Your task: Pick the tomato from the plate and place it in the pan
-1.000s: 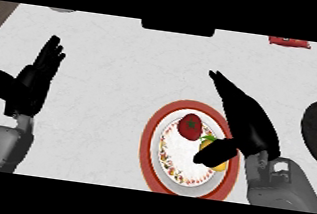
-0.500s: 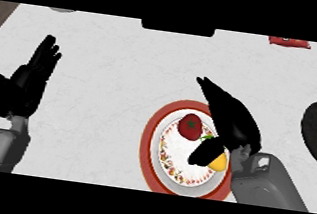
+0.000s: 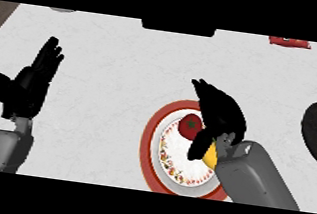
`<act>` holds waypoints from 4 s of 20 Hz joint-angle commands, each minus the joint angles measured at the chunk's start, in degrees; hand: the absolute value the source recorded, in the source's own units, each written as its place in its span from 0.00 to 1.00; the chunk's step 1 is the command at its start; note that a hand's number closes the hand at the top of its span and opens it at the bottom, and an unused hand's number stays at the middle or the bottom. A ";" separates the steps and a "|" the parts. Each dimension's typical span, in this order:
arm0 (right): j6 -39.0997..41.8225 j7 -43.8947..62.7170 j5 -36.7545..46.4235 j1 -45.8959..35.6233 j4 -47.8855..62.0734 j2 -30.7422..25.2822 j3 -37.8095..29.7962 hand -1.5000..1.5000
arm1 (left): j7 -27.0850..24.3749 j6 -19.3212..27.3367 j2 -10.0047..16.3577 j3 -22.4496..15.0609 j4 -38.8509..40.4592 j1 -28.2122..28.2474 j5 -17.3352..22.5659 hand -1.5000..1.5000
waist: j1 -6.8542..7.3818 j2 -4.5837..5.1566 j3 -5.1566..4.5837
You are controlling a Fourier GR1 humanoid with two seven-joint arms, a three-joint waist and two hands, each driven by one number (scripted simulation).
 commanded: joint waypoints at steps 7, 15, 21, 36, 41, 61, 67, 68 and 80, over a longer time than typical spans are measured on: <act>2.02 -5.24 4.50 1.42 6.00 1.35 -2.89 0.00 | -0.91 -1.71 -1.25 2.21 2.33 -2.96 -1.22 0.50 | -0.25 0.03 0.01; -2.49 -10.09 10.64 2.35 14.72 4.45 -2.38 0.00 | -0.48 -2.55 -2.51 1.62 -1.61 1.84 -2.76 0.50 | 0.00 0.01 0.02; 1.21 -10.78 10.62 0.70 18.90 6.06 -4.23 0.00 | 2.34 -4.00 -0.83 3.69 -5.99 3.03 -1.81 0.50 | 0.20 -0.02 0.02; -2.55 -20.59 16.65 3.07 19.41 7.16 -1.79 1.00 | 0.99 -3.07 -4.40 3.56 -1.21 -0.28 -4.68 0.50 | -0.17 -0.02 0.01; -11.35 -5.83 15.17 1.35 17.05 7.56 -5.84 1.00 | 0.18 -4.60 -2.64 4.96 -0.91 0.04 -3.66 0.50 | 0.02 -0.05 0.00; -30.28 10.79 35.90 -4.53 -1.64 2.59 -17.38 1.00 | -1.99 -4.44 -4.33 4.24 0.60 1.66 -4.51 0.50 | -0.42 -0.01 0.03; -36.55 2.83 26.75 0.83 -6.35 -4.20 -30.44 1.00 | 0.82 -5.01 -2.60 5.73 -1.76 0.77 -3.42 0.50 | -0.57 0.04 0.09; -35.79 2.67 26.12 2.98 -8.52 -4.17 -30.35 1.00 | 0.15 -3.62 -5.05 3.59 -1.60 1.00 -4.87 0.50 | -0.74 -0.04 0.06; -46.47 -21.47 18.45 10.19 19.97 -21.38 -47.09 1.00 | -2.65 -4.44 -4.68 4.75 0.52 1.14 -4.73 0.50 | 0.20 0.37 0.08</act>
